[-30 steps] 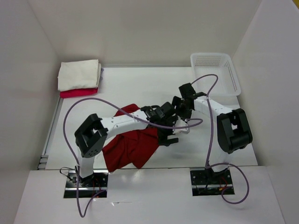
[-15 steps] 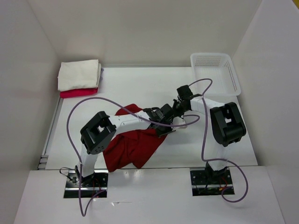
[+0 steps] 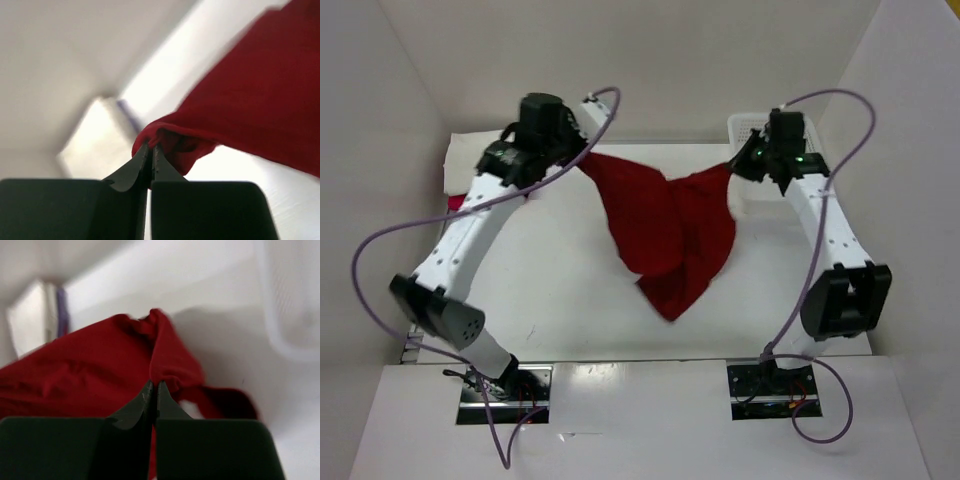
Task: Fold and stack the t-shirts
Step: Flatten out the tshirt
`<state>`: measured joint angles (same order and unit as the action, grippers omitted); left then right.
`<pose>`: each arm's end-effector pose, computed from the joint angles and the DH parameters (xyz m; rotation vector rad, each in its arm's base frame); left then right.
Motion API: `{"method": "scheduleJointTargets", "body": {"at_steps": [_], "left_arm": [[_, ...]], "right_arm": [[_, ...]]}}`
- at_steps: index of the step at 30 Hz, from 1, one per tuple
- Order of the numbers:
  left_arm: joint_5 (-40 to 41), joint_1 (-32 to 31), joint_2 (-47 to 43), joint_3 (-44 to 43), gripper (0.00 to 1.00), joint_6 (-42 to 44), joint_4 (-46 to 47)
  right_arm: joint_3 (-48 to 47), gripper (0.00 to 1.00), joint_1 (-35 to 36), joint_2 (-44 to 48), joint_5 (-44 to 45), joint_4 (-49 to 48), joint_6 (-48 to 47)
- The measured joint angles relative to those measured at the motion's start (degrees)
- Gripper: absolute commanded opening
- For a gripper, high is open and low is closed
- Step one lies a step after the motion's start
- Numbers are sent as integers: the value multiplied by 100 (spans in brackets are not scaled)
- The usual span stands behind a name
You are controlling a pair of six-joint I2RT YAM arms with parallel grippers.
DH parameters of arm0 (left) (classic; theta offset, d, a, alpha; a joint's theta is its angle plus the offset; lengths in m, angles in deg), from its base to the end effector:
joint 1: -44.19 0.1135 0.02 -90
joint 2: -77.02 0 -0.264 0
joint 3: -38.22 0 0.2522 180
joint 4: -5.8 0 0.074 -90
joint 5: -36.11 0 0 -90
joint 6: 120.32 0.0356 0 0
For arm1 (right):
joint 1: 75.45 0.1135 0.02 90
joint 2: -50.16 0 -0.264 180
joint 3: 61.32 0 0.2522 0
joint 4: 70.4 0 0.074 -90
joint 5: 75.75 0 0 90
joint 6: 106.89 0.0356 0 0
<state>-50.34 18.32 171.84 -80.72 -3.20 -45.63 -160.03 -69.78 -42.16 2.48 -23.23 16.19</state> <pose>0.3336 -0.1593 0.4294 0.8786 1.8492 0.0770 0.3612 0.0432 0.3343 0.4454 2.2912 0.5810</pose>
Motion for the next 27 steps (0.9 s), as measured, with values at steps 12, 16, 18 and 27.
{"method": "scheduleJointTargets", "body": {"at_steps": [12,16,18,27], "left_arm": [[1178,844,-901,-557,0,951,-227],[1342,892,-975,24,0,1049,-376],[1405,973,-975,136,0,1069,-444],[994,1237,-1775,1241,40,1508,-870]], "right_arm": [[-2201,0,-229,929,398,616,-557],[-2037,0,-229,957,407,890,-623],[-1982,0,-229,968,409,1025,-660],[-824,21,-229,1604,409,1182,-640]]}}
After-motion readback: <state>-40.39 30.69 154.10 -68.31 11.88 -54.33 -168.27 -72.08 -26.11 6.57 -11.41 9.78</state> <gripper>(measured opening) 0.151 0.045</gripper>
